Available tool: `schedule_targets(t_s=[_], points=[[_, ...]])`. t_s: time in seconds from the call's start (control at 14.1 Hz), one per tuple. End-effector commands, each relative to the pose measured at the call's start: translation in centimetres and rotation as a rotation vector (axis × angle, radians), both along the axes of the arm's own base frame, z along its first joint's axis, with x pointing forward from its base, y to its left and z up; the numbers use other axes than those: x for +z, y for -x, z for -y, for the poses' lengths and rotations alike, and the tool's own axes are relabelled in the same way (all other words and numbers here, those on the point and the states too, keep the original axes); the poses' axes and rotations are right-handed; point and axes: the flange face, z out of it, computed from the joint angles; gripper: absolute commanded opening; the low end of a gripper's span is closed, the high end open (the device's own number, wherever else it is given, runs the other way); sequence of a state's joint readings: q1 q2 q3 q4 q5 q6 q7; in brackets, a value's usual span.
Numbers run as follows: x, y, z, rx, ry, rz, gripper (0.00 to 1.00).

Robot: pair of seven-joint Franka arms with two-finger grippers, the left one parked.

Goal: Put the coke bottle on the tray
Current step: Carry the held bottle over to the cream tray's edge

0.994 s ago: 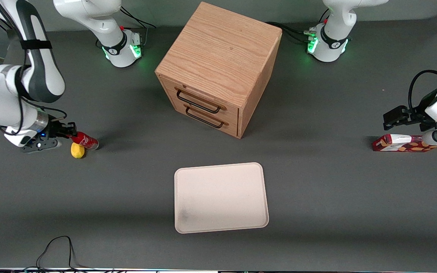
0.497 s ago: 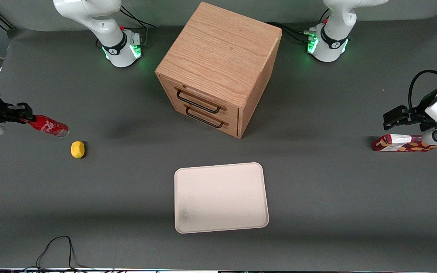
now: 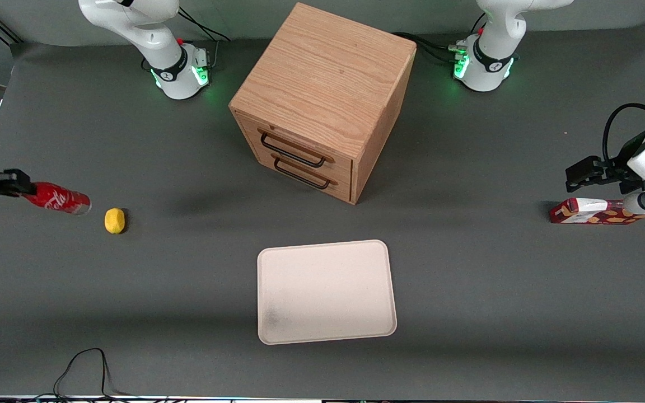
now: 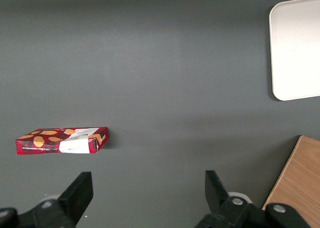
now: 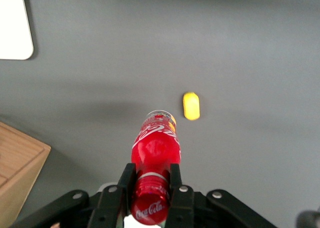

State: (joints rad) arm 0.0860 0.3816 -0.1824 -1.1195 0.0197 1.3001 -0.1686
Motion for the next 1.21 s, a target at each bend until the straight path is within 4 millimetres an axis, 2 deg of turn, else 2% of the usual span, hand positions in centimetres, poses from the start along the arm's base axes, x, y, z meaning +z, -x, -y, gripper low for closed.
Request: schedule_targets(t_s=[0.0, 0.28, 0.43, 0.57, 0.64, 0.71, 0.92, 1.14], points=[[-2.2, -3.4, -3.9, -0.017, -0.006, -0.015, 0.00], [-6.0, -6.3, -10.7, -0.052, -0.053, 0.024, 0.00], [-7.9, -7.2, -15.2, 0.003, -0.094, 0.050, 0.00], [-10.6, -7.4, -20.4, 0.043, -0.093, 0.052, 0.00], [-11.4, -7.4, -22.6, 0.060, -0.095, 0.064, 0.00], [-12.0, -7.5, -23.9, 0.074, -0.103, 0.082, 0.00], [-15.3, -7.1, -30.7, 0.116, -0.059, 0.143, 0.00], [-18.9, -7.8, -33.4, 0.110, -0.080, 0.181, 0.00]])
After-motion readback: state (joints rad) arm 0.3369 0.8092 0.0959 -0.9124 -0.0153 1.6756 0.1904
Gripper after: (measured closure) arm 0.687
